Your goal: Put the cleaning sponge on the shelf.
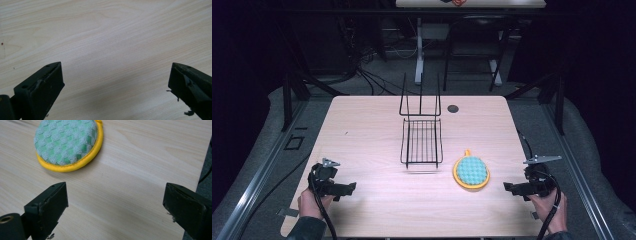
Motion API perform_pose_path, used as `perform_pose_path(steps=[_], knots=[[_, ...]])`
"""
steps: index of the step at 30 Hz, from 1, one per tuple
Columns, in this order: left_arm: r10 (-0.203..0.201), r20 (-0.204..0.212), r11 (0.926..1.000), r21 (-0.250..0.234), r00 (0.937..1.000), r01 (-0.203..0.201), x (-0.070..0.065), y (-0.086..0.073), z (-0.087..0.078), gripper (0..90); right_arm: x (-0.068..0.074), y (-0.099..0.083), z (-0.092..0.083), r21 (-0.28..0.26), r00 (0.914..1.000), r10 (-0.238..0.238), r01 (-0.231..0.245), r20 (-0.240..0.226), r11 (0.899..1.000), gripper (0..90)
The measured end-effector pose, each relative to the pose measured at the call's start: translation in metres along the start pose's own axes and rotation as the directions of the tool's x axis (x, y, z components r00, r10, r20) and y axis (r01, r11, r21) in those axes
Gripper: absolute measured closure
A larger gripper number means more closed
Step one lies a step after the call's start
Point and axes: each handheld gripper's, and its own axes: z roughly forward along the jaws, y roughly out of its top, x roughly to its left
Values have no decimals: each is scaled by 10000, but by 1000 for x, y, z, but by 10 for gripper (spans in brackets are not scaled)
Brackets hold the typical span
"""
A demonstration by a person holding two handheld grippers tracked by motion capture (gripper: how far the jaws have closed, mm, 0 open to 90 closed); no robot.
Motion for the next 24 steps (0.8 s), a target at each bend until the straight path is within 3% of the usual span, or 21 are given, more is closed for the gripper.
perform_pose_path(steps=[7, 17, 24], knots=[[72, 165, 10000, 60, 9998, -73, 0, 1, 4, 0, 0, 7, 6, 36, 9998, -81, 81, -183, 10000, 51], [129, 52, 9998, 134, 9999, -130, 1, 2, 4, 0, 8, 22, 15, -64, 9987, -229, 226, -455, 9997, 42], [143, 129, 9996, 231, 9998, -145, 2, 0, 3, 0, 18, 35, 27, 53, 9953, -623, 629, -746, 9980, 48]])
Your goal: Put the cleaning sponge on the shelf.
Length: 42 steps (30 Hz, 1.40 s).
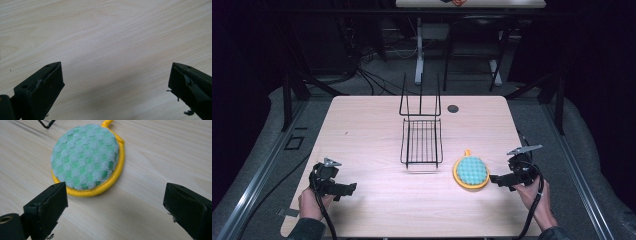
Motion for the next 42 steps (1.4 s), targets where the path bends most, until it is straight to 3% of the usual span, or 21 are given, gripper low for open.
perform_pose_path(steps=[10, 17, 22, 25, 26, 28, 34, 42], knots=[[-145, -81, 9999, -83, 9999, 145, 1, -2, -1, 0, 6, 16, 15, 174, 9992, -372, 374, -136, 9991, 0], [74, -14, 9999, 122, 10000, -73, -1, 0, 2, 0, 10, 29, 37, 447, 9979, -568, 582, -318, 9973, 5], [86, 37, 9998, 183, 10000, -86, -1, 0, 3, 0, 7, 36, 52, 558, 9988, -236, 260, -433, 9981, 61], [101, 40, 9997, 227, 9999, -102, -2, 0, 3, 0, 6, 41, 58, 455, 9987, -180, 202, -481, 9988, 145], [111, 29, 9996, 243, 9999, -111, -2, -1, 3, 0, 5, 44, 61, 495, 9991, -95, 115, -401, 9987, 213], [116, 24, 9996, 248, 9999, -117, -2, -1, 3, 0, 4, 44, 62, 494, 9991, -61, 82, -425, 9987, 226], [158, 4, 9994, 319, 9999, -158, -2, -1, 4, 0, 3, 42, 67, 736, 9989, 183, -151, -427, 9972, 454], [203, -25, 9990, 396, 9998, -202, -2, -2, 3, 0, 6, 39, 71, 879, 9987, 356, -322, -374, 9956, 597]])
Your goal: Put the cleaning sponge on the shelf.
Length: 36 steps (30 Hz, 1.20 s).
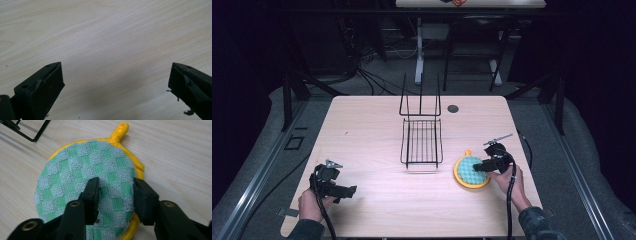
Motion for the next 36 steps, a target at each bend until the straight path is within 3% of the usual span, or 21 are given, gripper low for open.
perform_pose_path(steps=[3, 8, 12, 20, 27, 36], knots=[[-13, 53, 10000, 33, 10000, 13, 0, 0, 1, 0, 1, 0, 0, 51, 9999, 119, -119, 43, 9999, 645], [-10, -56, 10000, -22, 10000, 10, -1, -1, -1, 0, 7, -2, -2, -153, 9992, -52, 59, 405, 9999, 802], [-73, -2, 10000, -13, 10000, 73, -1, -1, 0, 0, 9, 0, -5, -144, 9989, -99, 105, 467, 9998, 831], [14, 91, 10000, -55, 10000, -13, 0, 0, 0, 0, 14, 3, -13, -402, 9984, -319, 337, 458, 9986, 839], [35, 73, 9998, -195, 10000, -33, -1, 0, 0, 0, 17, 6, -33, -1074, 9994, -296, 316, 205, 9937, 838], [103, 102, 9999, -131, 9999, -101, 0, 0, 1, 0, 21, 3, -45, -1270, 9985, -481, 510, 255, 9906, 837]])
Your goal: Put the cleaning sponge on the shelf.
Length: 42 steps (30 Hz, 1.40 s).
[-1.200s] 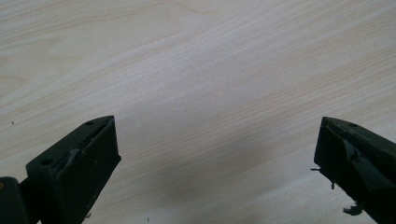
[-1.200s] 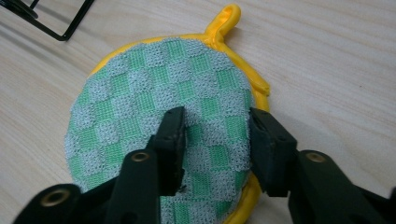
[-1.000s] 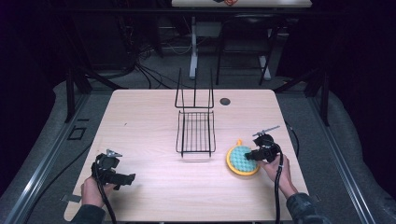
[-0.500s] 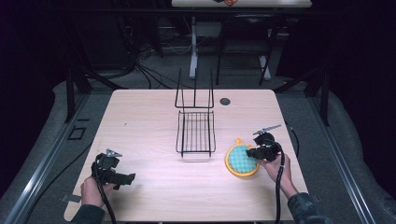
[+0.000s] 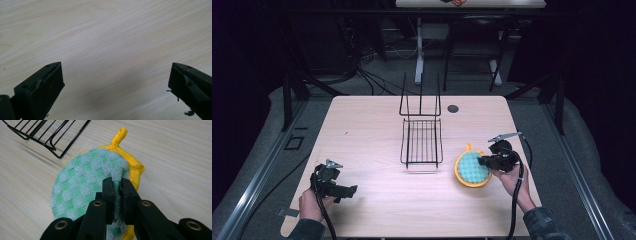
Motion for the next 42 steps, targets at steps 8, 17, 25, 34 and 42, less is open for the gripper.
perform_pose_path(steps=[8, 17, 25, 34, 42], knots=[[-15, -25, 9999, -160, 10000, 14, 0, 0, -1, 0, -1, 1, -13, -128, 10000, 76, -77, -41, 9999, 835], [4, -88, 9999, -136, 10000, -5, 0, 0, -1, 0, -1, 2, -21, -313, 10000, 8, -10, -82, 9995, 834], [161, -35, 9989, -429, 9999, -162, 0, 1, -2, 33, 1, 5, -28, -360, 9999, -165, 164, -45, 9992, 833], [148, -462, 9998, -105, 9988, -153, 2, 0, 0, 60, 3, 12, -37, -545, 9997, -258, 255, -40, 9982, 832], [165, -418, 9998, -120, 9990, -170, 0, 1, 2, 59, 5, 17, -40, -623, 9991, -422, 422, 12, 9972, 832]])
